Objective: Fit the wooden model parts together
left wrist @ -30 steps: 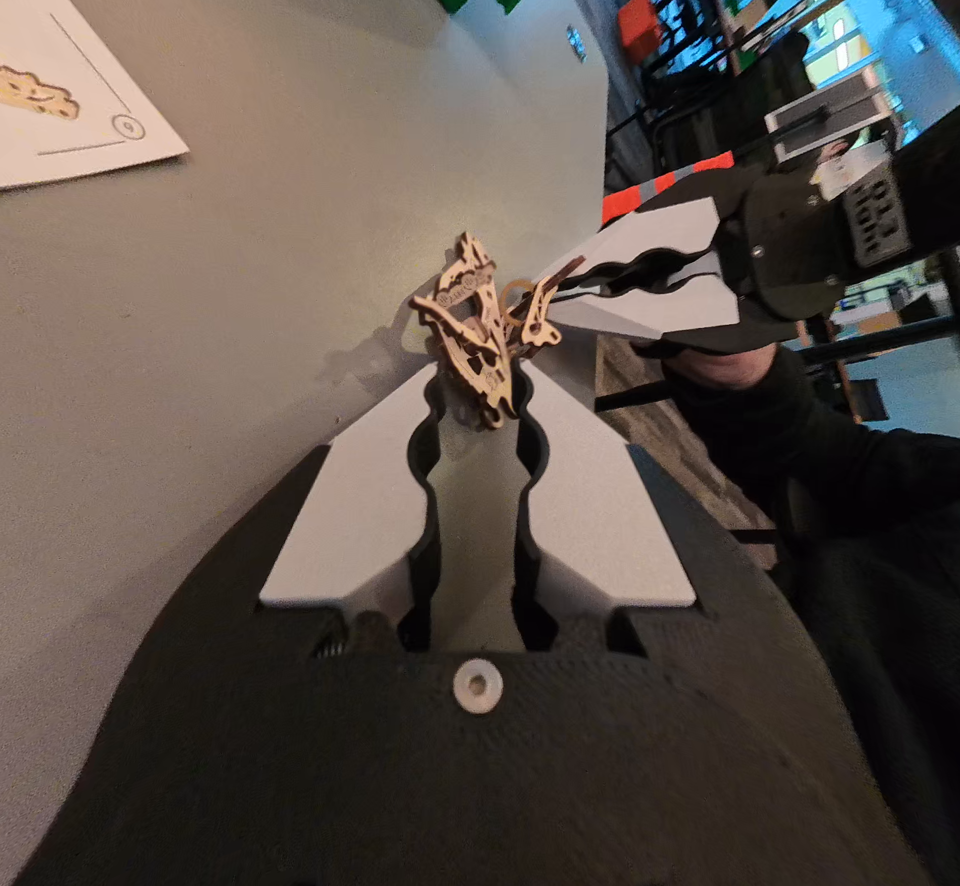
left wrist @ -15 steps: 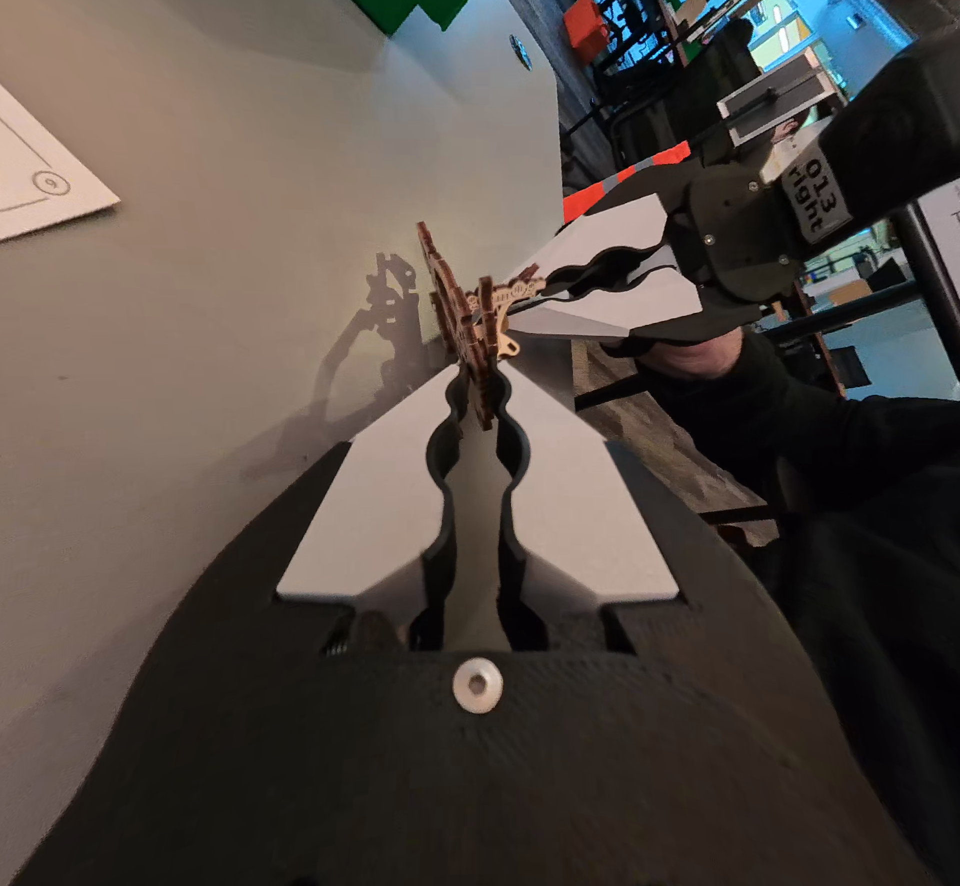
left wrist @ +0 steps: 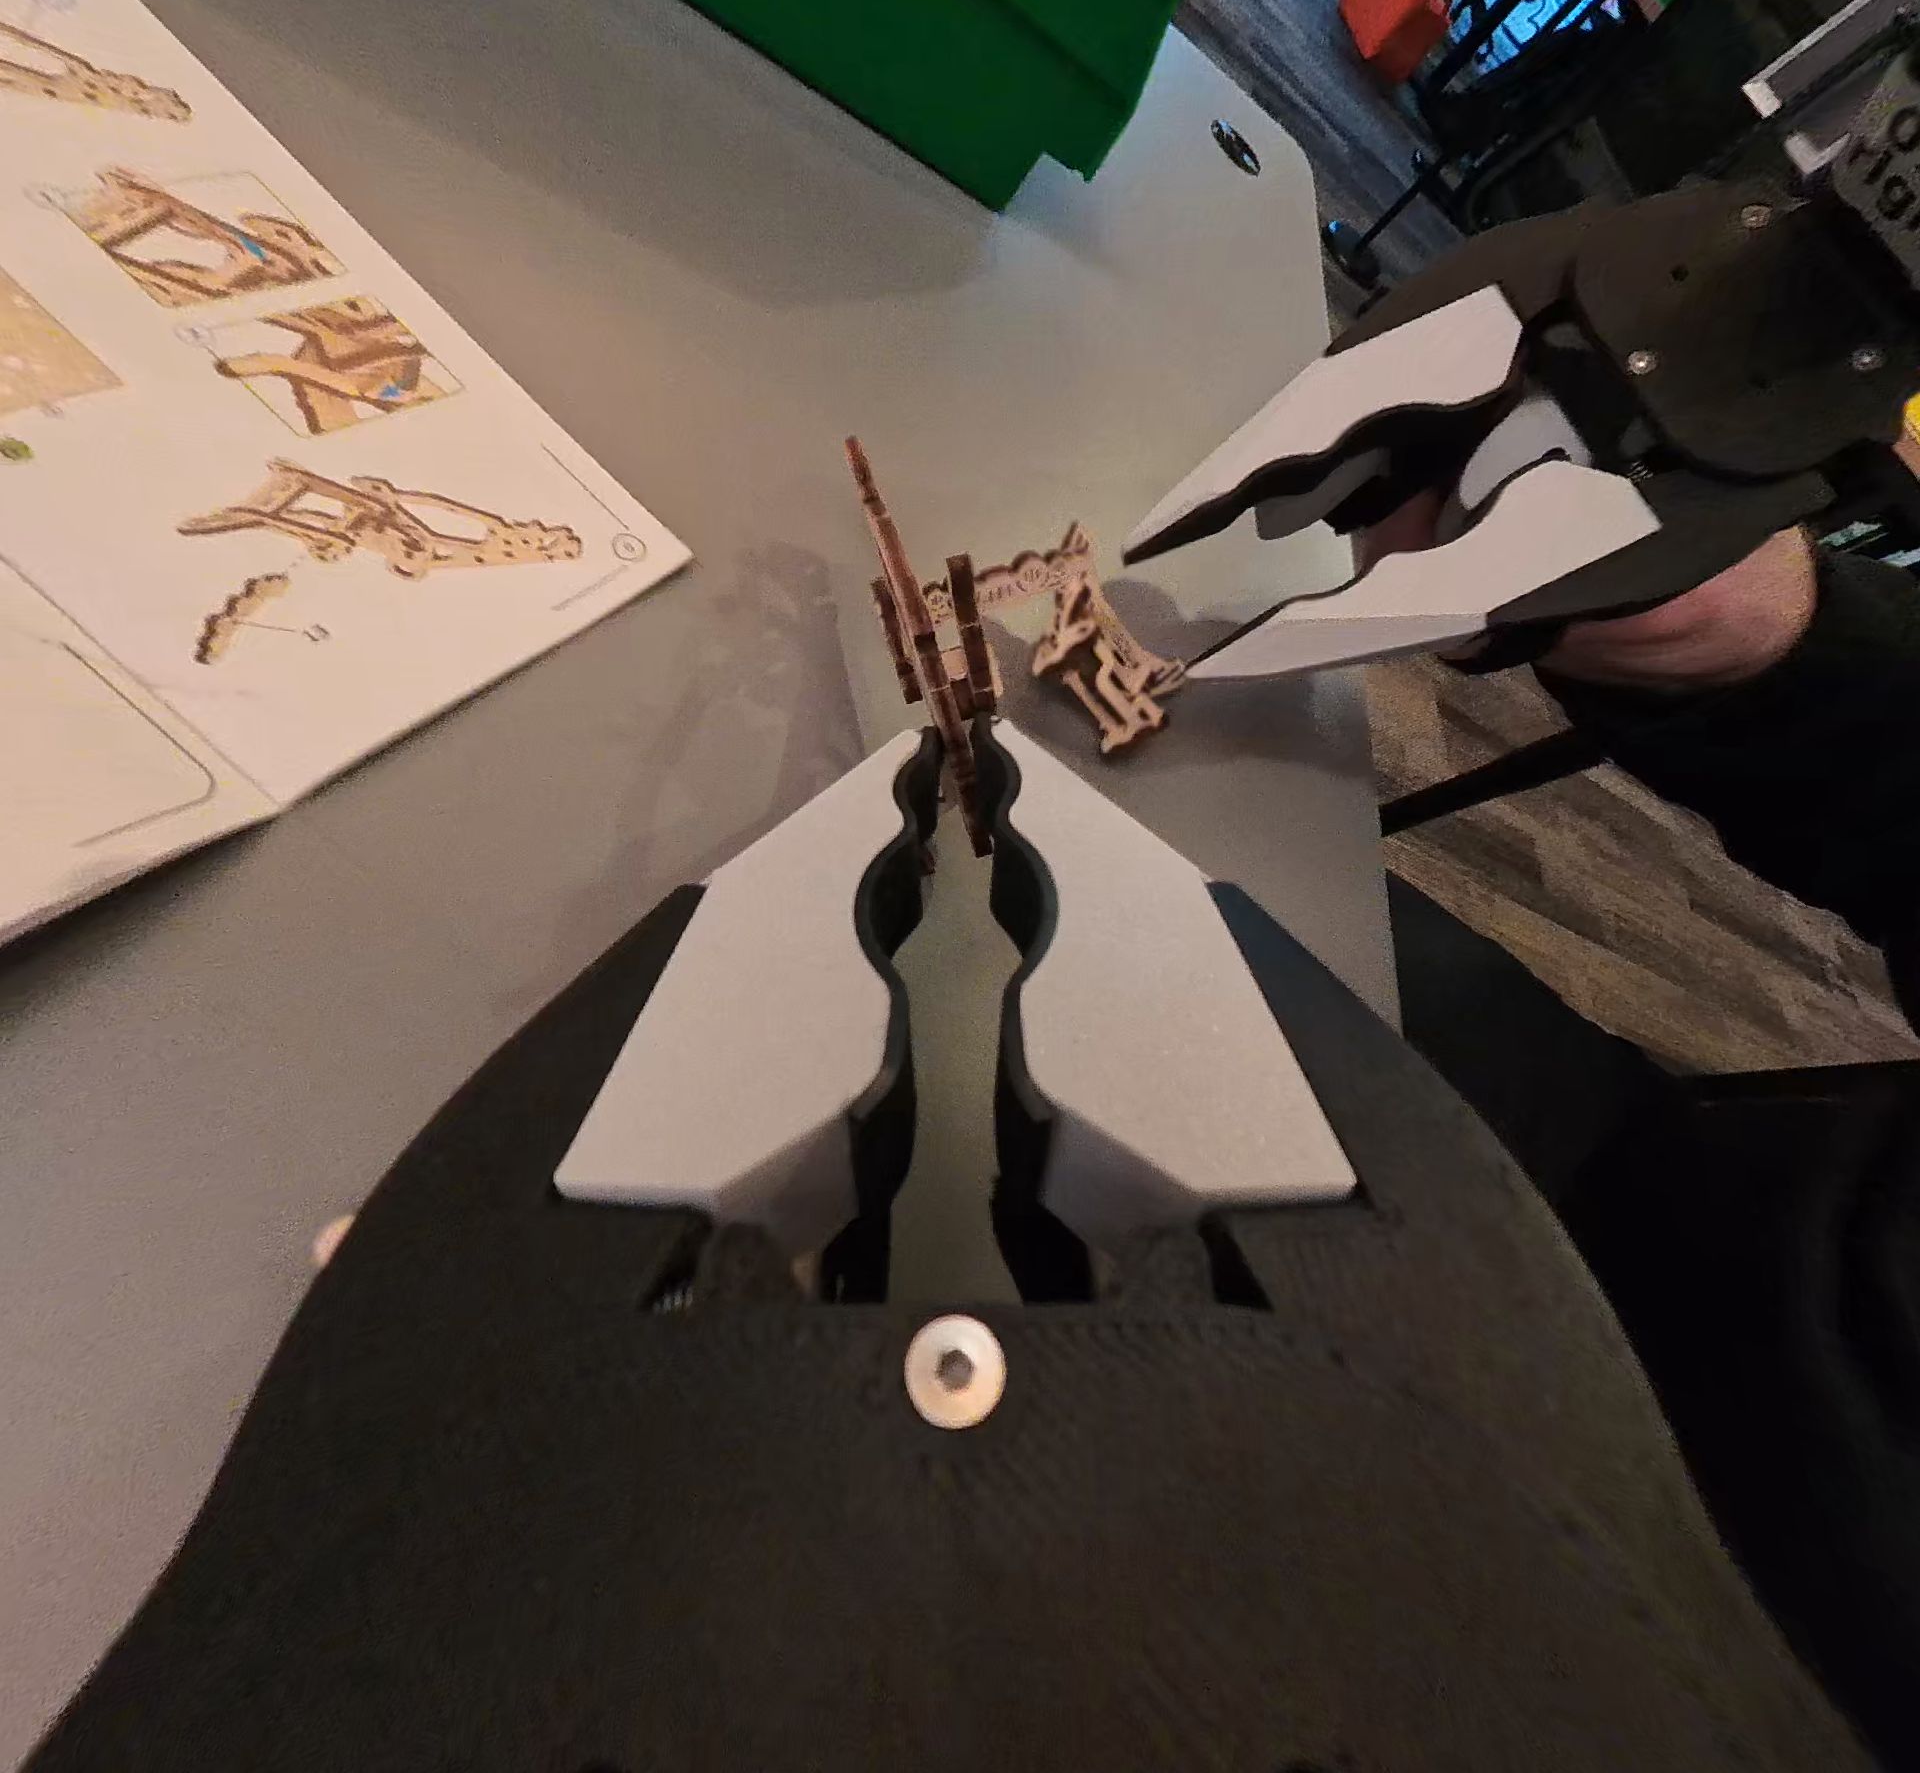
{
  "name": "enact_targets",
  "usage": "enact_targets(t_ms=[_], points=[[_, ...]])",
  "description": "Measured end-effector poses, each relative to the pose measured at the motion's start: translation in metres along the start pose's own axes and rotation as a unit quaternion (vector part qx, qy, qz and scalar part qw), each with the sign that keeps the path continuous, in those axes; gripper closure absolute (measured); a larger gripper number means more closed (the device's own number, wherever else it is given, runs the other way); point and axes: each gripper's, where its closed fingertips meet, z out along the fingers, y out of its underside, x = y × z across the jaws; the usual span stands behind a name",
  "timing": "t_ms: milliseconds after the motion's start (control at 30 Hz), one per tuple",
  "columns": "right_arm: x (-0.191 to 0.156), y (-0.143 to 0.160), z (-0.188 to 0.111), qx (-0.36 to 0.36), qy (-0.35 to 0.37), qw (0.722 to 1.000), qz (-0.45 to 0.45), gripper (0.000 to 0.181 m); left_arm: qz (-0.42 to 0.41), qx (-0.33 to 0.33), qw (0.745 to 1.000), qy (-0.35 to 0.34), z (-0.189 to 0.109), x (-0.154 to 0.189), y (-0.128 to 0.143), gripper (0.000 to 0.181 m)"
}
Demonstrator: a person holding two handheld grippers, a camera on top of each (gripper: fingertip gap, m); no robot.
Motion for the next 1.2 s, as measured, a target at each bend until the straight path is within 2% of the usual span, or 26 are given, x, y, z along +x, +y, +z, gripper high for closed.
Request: enact_targets(t_ms=[133,367,467,667,733,867,1200], points=[[0.001,-0.018,-0.001,0.016,0.002,1.000,-0.014,0.173,0.021,-0.001,1.000,0.000,0.000,-0.009,-0.007,0.178],[0.019,-0.061,0.013,0.064,0.023,0.998,0.006,0.163,0.078,-0.001,0.997,-0.012,0.007,-0.016,-0.017,0.178],[0.024,-0.072,0.022,0.067,0.026,0.997,0.007,0.166,0.107,-0.002,0.994,-0.028,0.010,-0.021,-0.020,0.178],[0.020,-0.071,0.037,0.051,0.003,0.999,0.016,0.170,0.125,0.015,0.992,-0.030,0.011,-0.018,-0.026,0.178],[0.019,-0.071,0.037,0.058,-0.002,0.998,0.021,0.178,0.142,0.014,0.989,-0.043,0.011,-0.019,-0.026,0.178],[0.019,-0.072,0.037,0.065,-0.001,0.997,0.038,0.180,0.171,0.019,0.983,-0.070,0.010,-0.022,-0.029,0.179],[0.019,-0.075,0.036,0.081,0.016,0.994,0.071,0.181,0.150,0.038,0.985,-0.075,0.008,-0.025,-0.034,0.179]])
